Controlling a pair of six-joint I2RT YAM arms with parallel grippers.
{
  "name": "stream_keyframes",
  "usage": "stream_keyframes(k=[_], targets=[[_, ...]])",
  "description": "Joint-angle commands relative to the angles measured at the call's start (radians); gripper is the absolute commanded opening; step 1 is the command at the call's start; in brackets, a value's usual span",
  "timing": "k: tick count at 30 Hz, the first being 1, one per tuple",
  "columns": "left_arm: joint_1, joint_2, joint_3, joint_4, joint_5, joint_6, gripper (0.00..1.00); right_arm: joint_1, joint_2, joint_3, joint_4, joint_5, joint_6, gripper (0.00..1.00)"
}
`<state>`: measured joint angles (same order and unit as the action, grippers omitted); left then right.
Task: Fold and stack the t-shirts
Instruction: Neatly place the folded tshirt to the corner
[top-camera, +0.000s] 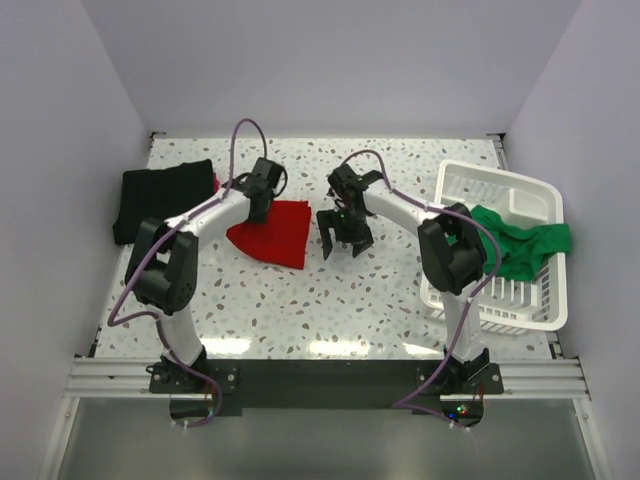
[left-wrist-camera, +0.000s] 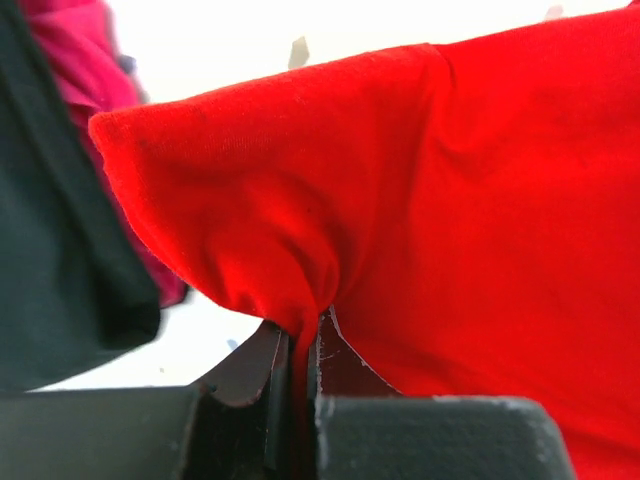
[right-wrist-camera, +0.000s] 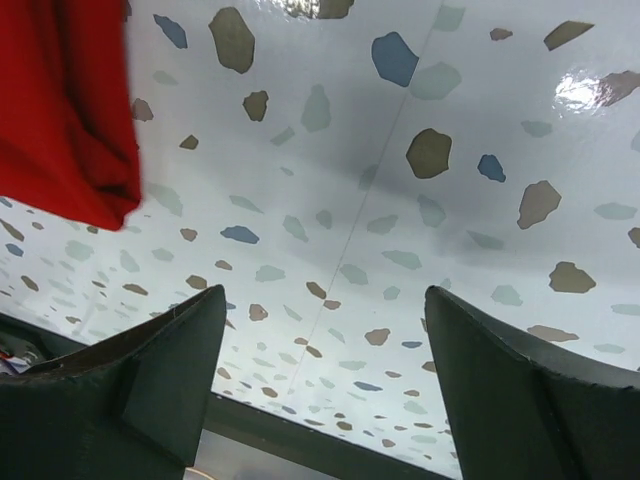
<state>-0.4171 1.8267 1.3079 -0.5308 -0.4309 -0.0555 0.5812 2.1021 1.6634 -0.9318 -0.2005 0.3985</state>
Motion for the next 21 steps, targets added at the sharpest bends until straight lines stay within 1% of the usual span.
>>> stream_keyframes(k=[1,3,4,8,11,15,18,20,21], targets=[[0.061,-0.024,0.083,-0.041,-0.025,0.137,0.00,-0.004,-0.063,-0.013,-0.015,0.007,-0.018,0.84],[0.077,-0.029,0.109,-0.052,-0.017,0.172,0.00,-0.004,-0.067,-0.025,-0.015,0.007,-0.020,0.84],[0.083,-0.027,0.151,-0.066,-0.011,0.178,0.00,-0.003,-0.071,-0.033,-0.012,0.007,-0.020,0.84],[0.136,-0.009,0.232,-0.109,0.035,0.215,0.00,-0.004,-0.082,-0.065,-0.004,0.003,-0.018,0.84],[0.167,0.017,0.312,-0.168,0.080,0.217,0.00,-0.004,-0.093,-0.088,0.001,0.004,-0.021,0.84],[0.185,0.026,0.385,-0.205,0.103,0.229,0.00,-0.004,-0.106,-0.111,-0.001,0.013,-0.026,0.84],[0.205,0.042,0.474,-0.256,0.115,0.229,0.00,-0.004,-0.116,-0.122,-0.002,0.019,-0.027,0.84],[0.215,0.057,0.556,-0.300,0.112,0.227,0.00,-0.003,-0.119,-0.129,-0.004,0.023,-0.027,0.84],[0.216,0.066,0.623,-0.319,0.113,0.227,0.00,-0.003,-0.123,-0.131,-0.002,0.027,-0.029,0.84]])
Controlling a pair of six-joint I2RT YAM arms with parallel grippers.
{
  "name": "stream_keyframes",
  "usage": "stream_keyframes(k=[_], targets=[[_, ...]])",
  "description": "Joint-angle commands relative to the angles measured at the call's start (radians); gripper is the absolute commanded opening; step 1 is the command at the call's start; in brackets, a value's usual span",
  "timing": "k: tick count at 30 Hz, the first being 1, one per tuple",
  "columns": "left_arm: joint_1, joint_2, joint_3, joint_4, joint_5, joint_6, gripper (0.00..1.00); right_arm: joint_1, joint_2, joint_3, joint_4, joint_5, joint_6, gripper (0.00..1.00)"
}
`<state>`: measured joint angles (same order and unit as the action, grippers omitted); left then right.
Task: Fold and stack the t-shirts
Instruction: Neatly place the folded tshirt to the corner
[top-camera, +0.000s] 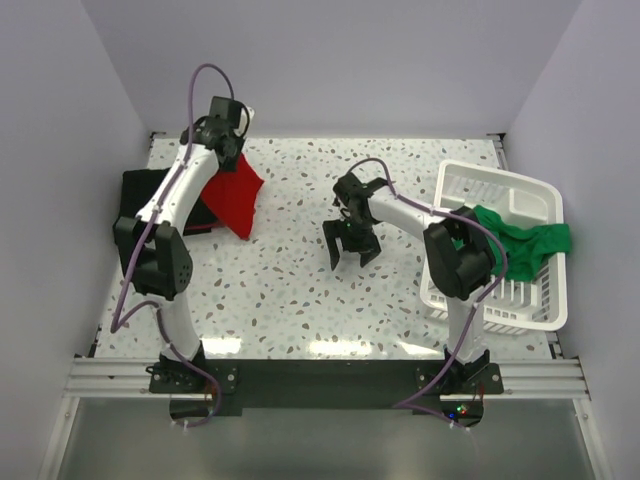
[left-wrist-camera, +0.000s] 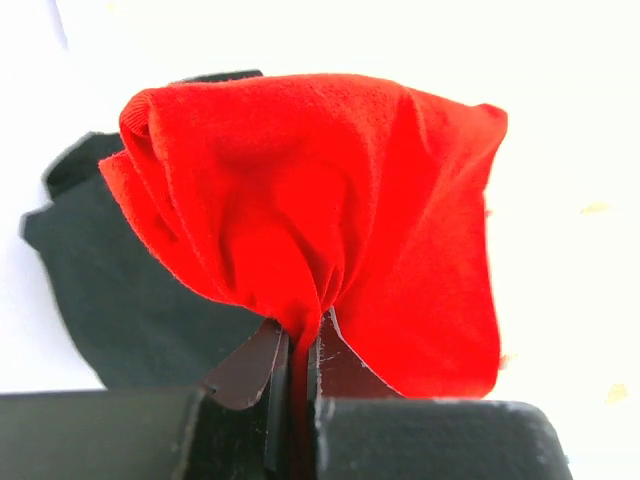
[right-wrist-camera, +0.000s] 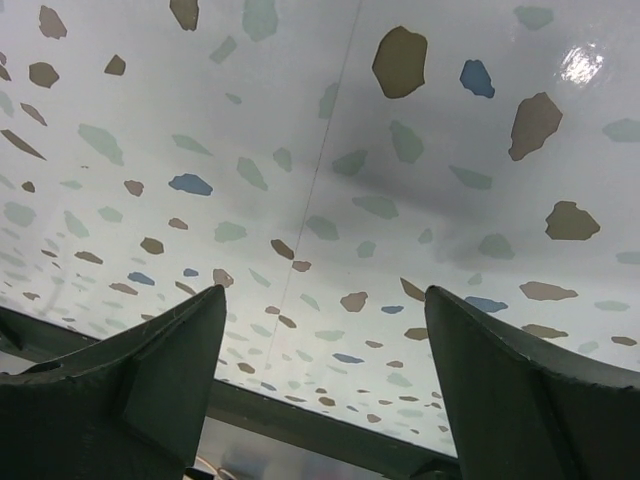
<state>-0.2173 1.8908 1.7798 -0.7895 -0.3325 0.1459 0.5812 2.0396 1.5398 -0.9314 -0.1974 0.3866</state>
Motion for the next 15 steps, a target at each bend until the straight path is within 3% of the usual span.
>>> stream_keyframes(k=[1,15], targets=[[0.024,0.019,0.188,-0.097,0.019,0.021,0.00,-0.004,-0.061,-0.009,-0.004,0.024,-0.017,0.84],[0.114,-0.099,0.196,-0.096,0.082,-0.009,0.00,-0.004,-0.059,-0.009,-0.001,0.021,-0.009,0.84]])
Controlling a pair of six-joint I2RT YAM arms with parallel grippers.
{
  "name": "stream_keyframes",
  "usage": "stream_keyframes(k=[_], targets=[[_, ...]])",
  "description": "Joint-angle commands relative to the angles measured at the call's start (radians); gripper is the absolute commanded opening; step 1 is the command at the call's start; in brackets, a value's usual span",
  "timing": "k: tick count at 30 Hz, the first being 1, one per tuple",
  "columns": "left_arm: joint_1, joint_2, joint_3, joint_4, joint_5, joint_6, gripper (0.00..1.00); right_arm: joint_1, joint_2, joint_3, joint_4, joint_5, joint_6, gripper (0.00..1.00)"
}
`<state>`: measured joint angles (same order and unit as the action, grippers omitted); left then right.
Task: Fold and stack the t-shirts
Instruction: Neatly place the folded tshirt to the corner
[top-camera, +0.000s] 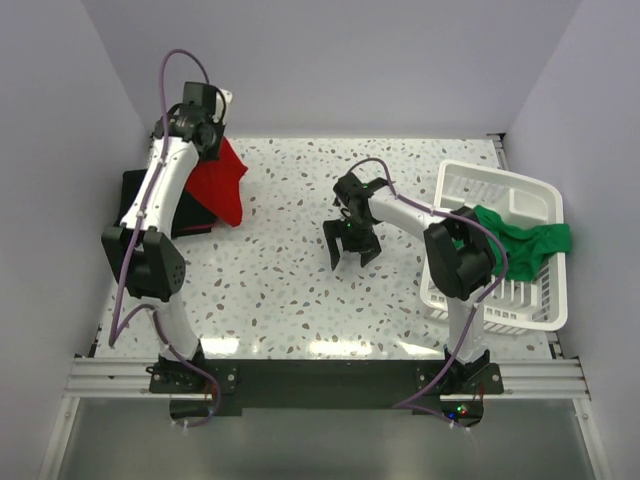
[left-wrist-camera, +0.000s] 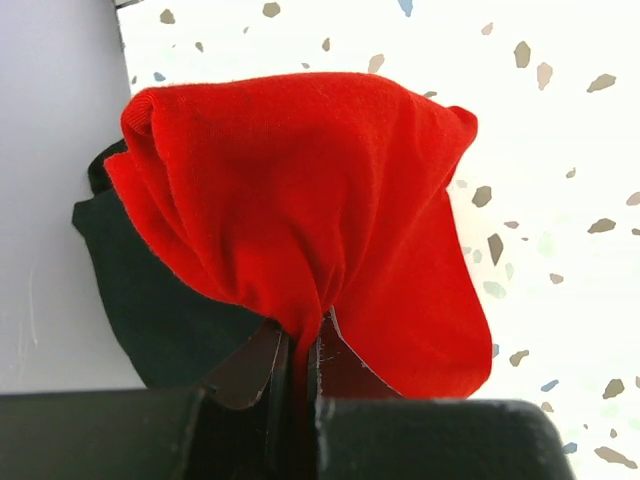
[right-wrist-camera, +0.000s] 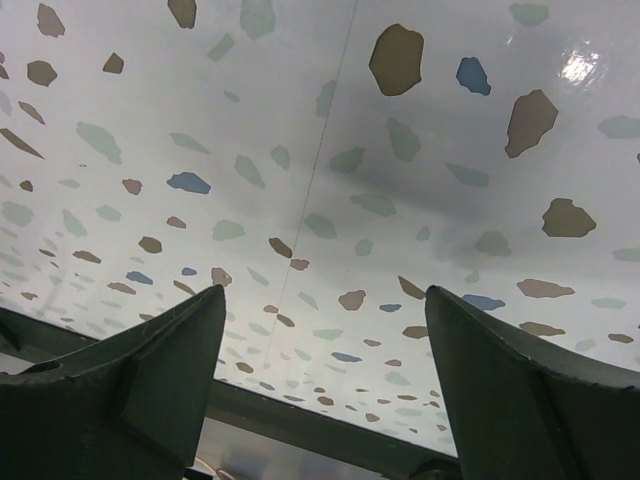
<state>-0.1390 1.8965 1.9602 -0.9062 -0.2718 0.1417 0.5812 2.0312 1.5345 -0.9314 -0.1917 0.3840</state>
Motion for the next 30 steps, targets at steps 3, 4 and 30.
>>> stream_keyframes(k=[3,4,30], targets=[[0.056,-0.134,0.002,0.026,0.039,-0.014,0.00,-0.004,-0.052,-0.010,0.000,0.014,-0.001,0.84],[0.059,-0.145,-0.003,0.026,0.039,-0.016,0.00,-0.004,-0.052,-0.016,0.003,0.011,0.001,0.84],[0.263,-0.103,-0.133,0.125,0.097,0.010,0.00,-0.004,-0.100,-0.062,0.005,0.009,-0.005,0.84]])
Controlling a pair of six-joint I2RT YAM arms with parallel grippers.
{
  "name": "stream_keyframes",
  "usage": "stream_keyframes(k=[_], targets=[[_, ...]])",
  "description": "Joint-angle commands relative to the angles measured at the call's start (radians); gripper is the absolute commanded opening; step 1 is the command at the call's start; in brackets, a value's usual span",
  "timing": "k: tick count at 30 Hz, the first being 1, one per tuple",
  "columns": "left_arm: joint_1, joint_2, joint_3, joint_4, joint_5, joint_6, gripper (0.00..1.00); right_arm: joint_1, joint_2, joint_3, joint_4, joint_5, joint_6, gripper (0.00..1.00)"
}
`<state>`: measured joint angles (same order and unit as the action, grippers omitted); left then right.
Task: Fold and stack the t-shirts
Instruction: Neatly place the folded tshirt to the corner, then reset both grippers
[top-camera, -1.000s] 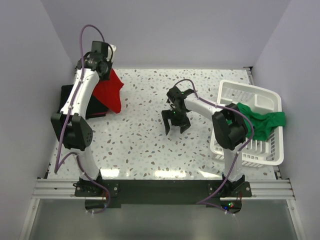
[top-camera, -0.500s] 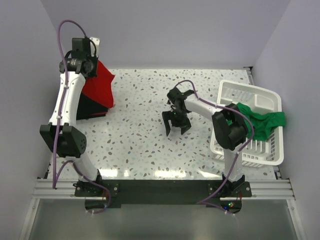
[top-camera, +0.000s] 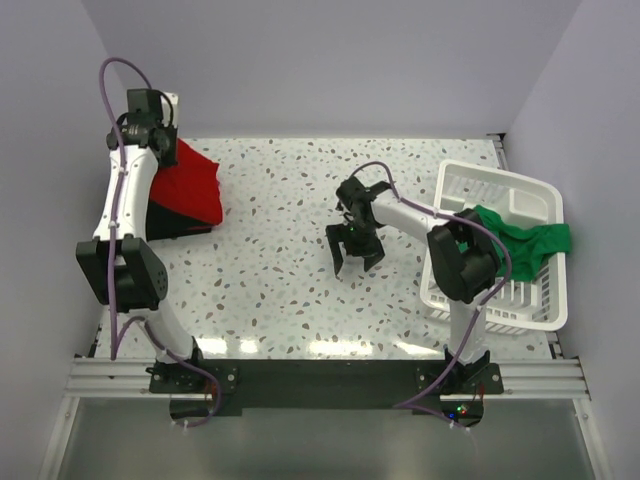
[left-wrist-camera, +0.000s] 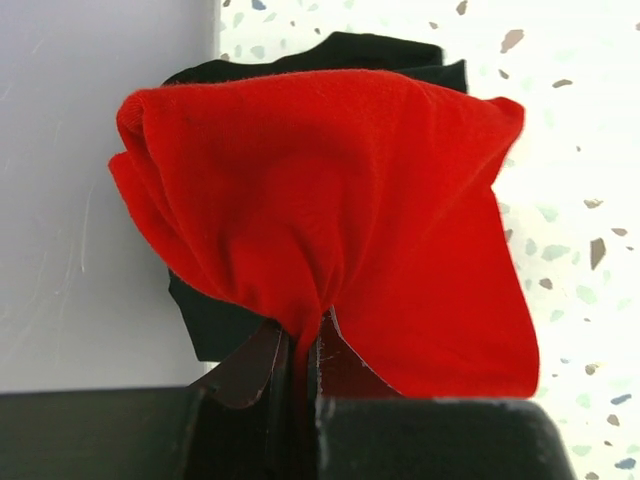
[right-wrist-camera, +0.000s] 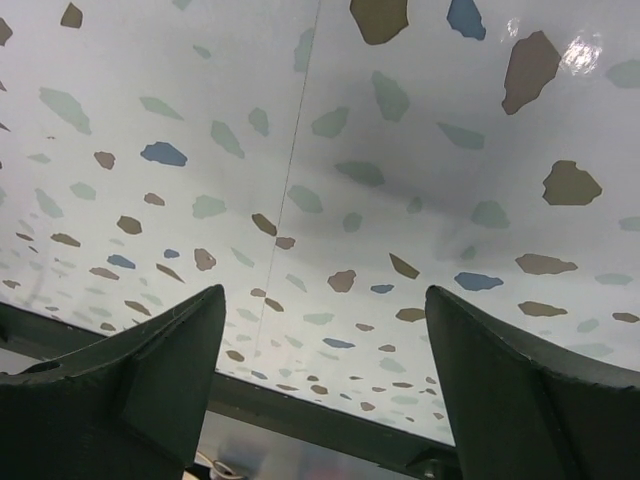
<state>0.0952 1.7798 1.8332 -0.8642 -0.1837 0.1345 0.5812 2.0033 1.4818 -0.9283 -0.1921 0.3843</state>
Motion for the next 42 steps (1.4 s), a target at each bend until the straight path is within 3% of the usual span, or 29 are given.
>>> stream_keyframes(k=[1,6,7,8,9,13,14,21,26,28,30,34,42], targets=[[0.034,0.020,-0.006,0.086,0.007,0.020,0.00,-0.004,-0.074,-0.017,0.005,0.010,-0.005,0.84],[0.086,0.059,0.012,0.100,-0.049,0.007,0.00,-0.004,-0.090,-0.034,0.002,0.011,-0.007,0.85],[0.098,0.067,0.021,0.093,-0.071,-0.009,0.10,-0.003,-0.090,-0.035,0.000,0.011,-0.008,0.85],[0.112,0.073,0.044,0.085,-0.097,-0.024,0.46,-0.003,-0.093,-0.035,0.000,0.013,-0.012,0.87],[0.139,0.076,0.050,0.076,-0.155,-0.041,0.65,-0.004,-0.100,-0.035,-0.001,0.013,-0.012,0.87],[0.184,0.052,0.071,0.082,-0.215,-0.119,0.82,-0.004,-0.115,-0.034,-0.003,0.017,-0.015,0.89],[0.186,0.044,0.060,0.091,-0.223,-0.121,0.92,-0.003,-0.118,-0.032,-0.003,0.013,-0.015,0.89],[0.179,-0.072,-0.064,0.168,-0.168,-0.180,0.98,-0.004,-0.149,-0.031,0.009,0.014,-0.013,0.89],[0.129,-0.219,-0.296,0.273,-0.097,-0.236,1.00,-0.004,-0.219,-0.057,0.046,0.023,0.001,0.89],[0.077,-0.307,-0.369,0.306,-0.166,-0.262,1.00,-0.004,-0.241,-0.077,0.066,0.025,0.007,0.89],[-0.037,-0.397,-0.486,0.385,-0.303,-0.282,1.00,-0.003,-0.268,-0.095,0.081,0.013,0.014,0.89],[-0.191,-0.514,-0.623,0.462,-0.310,-0.368,1.00,-0.001,-0.331,-0.162,0.135,-0.003,0.034,0.89],[-0.656,-0.576,-0.726,0.465,-0.460,-0.541,1.00,0.002,-0.483,-0.304,0.240,0.023,0.053,0.91]])
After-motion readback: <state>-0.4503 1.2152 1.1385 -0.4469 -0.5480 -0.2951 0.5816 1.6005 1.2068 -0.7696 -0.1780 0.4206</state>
